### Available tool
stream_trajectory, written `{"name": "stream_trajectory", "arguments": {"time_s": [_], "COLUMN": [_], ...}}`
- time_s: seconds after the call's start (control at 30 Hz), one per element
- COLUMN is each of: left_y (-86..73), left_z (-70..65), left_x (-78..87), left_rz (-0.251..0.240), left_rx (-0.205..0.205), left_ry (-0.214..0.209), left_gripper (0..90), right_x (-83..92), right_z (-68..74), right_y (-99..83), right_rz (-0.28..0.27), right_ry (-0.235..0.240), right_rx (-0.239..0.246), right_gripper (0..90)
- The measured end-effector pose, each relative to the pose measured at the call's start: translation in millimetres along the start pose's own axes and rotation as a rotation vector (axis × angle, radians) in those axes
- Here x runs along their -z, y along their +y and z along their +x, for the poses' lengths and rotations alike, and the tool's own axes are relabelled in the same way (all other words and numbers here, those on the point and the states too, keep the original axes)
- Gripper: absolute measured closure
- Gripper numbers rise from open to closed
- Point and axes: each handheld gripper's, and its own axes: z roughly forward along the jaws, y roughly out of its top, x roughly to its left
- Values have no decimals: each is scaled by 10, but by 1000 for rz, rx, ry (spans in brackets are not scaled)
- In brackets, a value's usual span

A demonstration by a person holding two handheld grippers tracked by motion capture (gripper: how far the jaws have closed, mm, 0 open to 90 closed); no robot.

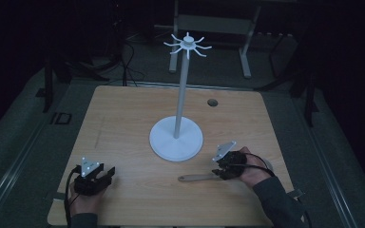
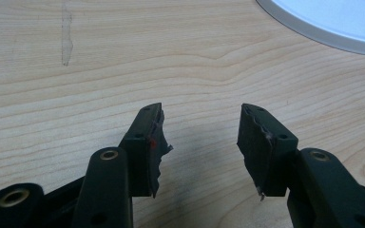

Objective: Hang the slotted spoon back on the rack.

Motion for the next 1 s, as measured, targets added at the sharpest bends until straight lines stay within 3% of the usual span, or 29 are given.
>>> {"name": "stream_trajectory", "arguments": {"time_s": [0.07, 0.27, 0.47, 0.63, 0.7, 0.93, 1.0], "left_y": [0, -1, -1, -1, -1, -1, 0], "left_z": [2, 3, 2, 2, 2, 5, 3], "left_x": [-1, 1, -2, -4, -2, -6, -5], "left_rz": [1, 1, 1, 1, 0, 1, -1], "left_rx": [-1, 2, 0, 0, 1, 2, 2], "left_ry": [1, 1, 0, -1, -1, -1, 0], "left_gripper": [513, 512, 512, 511, 510, 509, 509], "right_x": [-50, -93, -198, -233, -296, -339, -312], "right_z": [38, 79, 116, 80, 65, 91, 89], "right_y": [8, 22, 55, 68, 63, 46, 46], "right_rz": [6, 7, 58, 59, 92, 97, 82], "right_ry": [36, 77, 148, 172, 185, 153, 116], "right_rx": [18, 52, 95, 108, 122, 182, 183], "right_gripper": [556, 564, 619, 628, 631, 691, 702]}}
